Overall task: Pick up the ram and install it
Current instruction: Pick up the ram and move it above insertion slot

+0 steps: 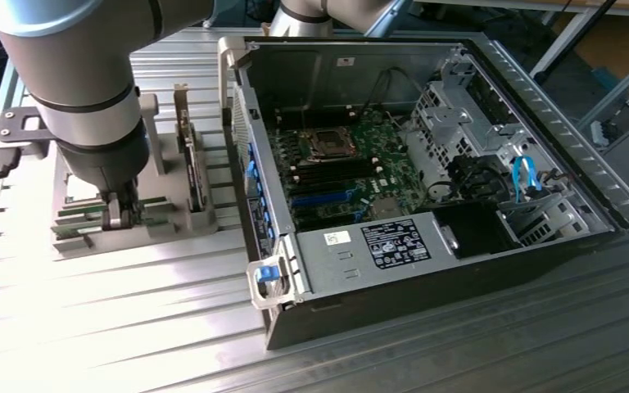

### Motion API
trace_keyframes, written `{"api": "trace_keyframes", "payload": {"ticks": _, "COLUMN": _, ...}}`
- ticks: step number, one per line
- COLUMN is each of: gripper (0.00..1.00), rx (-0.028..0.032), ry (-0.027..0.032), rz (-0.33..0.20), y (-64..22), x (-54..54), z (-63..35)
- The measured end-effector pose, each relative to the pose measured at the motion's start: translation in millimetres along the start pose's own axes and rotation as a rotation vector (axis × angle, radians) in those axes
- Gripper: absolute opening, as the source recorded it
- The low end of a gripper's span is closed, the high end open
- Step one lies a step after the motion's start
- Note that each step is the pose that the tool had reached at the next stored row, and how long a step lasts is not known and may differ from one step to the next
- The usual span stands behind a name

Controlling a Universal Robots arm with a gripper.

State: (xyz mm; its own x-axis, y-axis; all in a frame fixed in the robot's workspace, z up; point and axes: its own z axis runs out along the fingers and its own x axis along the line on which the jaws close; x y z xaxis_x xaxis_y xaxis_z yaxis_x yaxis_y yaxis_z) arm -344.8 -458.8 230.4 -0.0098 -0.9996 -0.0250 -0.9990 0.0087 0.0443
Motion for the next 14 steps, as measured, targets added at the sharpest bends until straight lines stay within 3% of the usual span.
{"api": "trace_keyframes", "payload": {"ticks": 6, "gripper": 0.13, "rx": 0.0000, "ry": 0.0000, "rz": 0.000, "y": 0.7, "x": -0.4, "z": -15.2}}
{"api": "trace_keyframes", "payload": {"ticks": 14, "gripper": 0.13, "rx": 0.0001, "ry": -0.0001, "rz": 0.000, "y": 0.7, "x": -0.4, "z": -15.7}}
